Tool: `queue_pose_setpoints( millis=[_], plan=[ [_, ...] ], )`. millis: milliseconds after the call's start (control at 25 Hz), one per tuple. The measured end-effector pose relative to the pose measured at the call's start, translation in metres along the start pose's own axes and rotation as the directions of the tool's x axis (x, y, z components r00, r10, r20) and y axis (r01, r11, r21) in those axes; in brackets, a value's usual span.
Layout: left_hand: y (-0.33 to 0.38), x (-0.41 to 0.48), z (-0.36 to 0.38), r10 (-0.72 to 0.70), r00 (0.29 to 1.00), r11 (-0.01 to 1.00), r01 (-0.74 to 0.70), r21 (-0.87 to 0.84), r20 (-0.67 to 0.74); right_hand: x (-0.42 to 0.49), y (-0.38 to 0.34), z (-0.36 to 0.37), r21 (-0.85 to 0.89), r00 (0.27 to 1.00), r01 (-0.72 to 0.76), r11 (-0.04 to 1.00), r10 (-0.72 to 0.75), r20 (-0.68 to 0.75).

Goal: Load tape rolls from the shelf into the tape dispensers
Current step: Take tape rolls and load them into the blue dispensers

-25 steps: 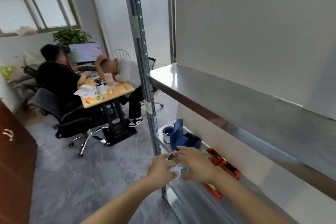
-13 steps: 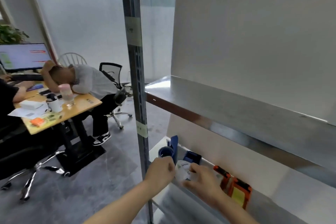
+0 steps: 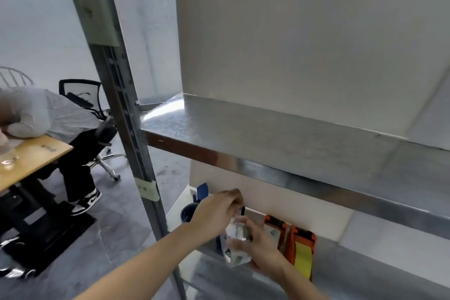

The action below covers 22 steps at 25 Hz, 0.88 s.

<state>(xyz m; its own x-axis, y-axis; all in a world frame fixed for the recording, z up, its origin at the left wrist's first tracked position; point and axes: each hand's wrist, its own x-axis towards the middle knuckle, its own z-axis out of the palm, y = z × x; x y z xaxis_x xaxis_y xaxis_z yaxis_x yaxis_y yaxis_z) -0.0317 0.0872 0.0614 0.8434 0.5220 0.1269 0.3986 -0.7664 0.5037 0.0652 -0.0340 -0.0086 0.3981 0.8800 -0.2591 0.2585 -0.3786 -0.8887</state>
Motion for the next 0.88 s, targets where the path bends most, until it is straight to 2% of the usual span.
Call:
queue_pose_setpoints(
  millis=[80, 160, 200, 280, 360, 480, 600, 680, 800, 880],
  plan=[
    [-0.003, 0.007, 0.004, -0.023, 1.000, 0.979, 0.025, -0.204, 0.011, 0.004, -0.004, 0.000, 0.055, 0.991, -0.055, 0.997, 0.061, -0.117],
    [-0.014, 0.012, 0.010, -0.222, 0.973, 0.892, 0.175, -0.417, -0.066, 0.008, -0.007, -0.002, 0.156, 0.951, -0.110, 0.982, 0.150, -0.271],
    [-0.022, 0.015, 0.016, -0.336, 0.940, 0.836, 0.269, -0.479, -0.059, 0.010, -0.010, -0.005, 0.251, 0.913, -0.125, 0.960, 0.211, -0.350],
    [-0.046, 0.022, 0.034, -0.474, 0.878, 0.774, 0.453, -0.443, 0.068, 0.017, -0.014, -0.008, 0.419, 0.842, -0.117, 0.900, 0.314, -0.439],
    [-0.070, 0.027, 0.059, -0.563, 0.782, 0.712, 0.623, -0.325, 0.265, 0.027, -0.017, -0.006, 0.437, 0.796, -0.140, 0.889, 0.364, -0.485],
    [-0.089, 0.037, 0.095, -0.598, 0.658, 0.570, 0.751, -0.334, 0.459, 0.035, -0.020, 0.002, 0.423, 0.745, -0.190, 0.886, 0.411, -0.526],
    [-0.100, 0.048, 0.121, -0.590, 0.590, 0.423, 0.807, -0.412, 0.552, 0.042, -0.022, 0.014, 0.466, 0.708, -0.227, 0.855, 0.474, -0.524],
    [-0.097, 0.050, 0.122, -0.586, 0.586, 0.381, 0.809, -0.447, 0.560, 0.046, -0.026, 0.018, 0.488, 0.688, -0.221, 0.844, 0.490, -0.535],
    [-0.094, 0.042, 0.115, -0.511, 0.638, 0.355, 0.767, -0.534, 0.576, 0.055, -0.024, 0.022, 0.549, 0.631, -0.195, 0.813, 0.533, -0.564],
    [-0.085, 0.033, 0.100, -0.439, 0.688, 0.318, 0.720, -0.617, 0.577, 0.061, -0.031, 0.031, 0.670, 0.601, -0.193, 0.717, 0.626, -0.497]
  ],
)
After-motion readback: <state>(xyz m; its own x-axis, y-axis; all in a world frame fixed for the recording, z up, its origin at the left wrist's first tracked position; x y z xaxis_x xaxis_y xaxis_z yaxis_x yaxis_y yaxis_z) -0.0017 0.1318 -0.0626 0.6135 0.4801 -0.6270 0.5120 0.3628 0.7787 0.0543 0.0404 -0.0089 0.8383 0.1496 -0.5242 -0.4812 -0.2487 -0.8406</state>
